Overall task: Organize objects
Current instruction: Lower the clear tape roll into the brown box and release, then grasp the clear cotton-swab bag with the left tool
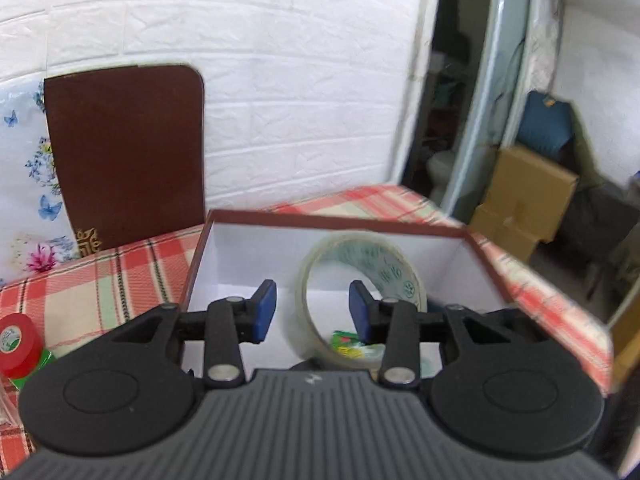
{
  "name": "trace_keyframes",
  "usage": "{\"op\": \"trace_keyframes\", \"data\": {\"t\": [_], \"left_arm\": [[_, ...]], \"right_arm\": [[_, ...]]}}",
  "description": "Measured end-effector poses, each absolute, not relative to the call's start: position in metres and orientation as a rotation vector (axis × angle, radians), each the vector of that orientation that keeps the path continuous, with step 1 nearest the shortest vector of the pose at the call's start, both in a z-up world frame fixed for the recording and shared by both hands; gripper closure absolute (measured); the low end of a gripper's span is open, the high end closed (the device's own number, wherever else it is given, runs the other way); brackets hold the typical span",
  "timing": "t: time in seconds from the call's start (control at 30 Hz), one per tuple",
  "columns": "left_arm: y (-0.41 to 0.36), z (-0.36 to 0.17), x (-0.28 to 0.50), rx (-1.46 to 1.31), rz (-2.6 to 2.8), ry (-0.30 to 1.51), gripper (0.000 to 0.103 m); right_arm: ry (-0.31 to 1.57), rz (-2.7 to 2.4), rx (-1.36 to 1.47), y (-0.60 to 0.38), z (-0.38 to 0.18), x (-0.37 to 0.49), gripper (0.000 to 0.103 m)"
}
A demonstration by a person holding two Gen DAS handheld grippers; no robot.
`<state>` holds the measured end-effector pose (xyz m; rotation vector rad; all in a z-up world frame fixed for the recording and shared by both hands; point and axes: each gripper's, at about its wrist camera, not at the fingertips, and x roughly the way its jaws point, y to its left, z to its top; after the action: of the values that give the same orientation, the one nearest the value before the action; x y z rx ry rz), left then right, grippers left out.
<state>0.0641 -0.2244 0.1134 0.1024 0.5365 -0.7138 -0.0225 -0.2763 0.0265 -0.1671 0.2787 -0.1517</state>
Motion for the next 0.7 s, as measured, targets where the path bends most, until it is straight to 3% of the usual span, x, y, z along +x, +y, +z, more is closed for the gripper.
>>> {"op": "trace_keyframes", "data": {"t": [0.43, 0.7], "left_arm": [[-0.114, 0.1, 0.035, -0.058, -0.558, 0.536, 0.06], [0.018, 0.051, 0.043, -0.174, -0.249, 0.674, 0.06]], "right_arm": [[0.113, -0.117, -0.061, -0.255, 0.015, -0.084, 0.023], [0.226, 0.12, -0.077, -0.199, 0.015, -0.073, 0.025]]}}
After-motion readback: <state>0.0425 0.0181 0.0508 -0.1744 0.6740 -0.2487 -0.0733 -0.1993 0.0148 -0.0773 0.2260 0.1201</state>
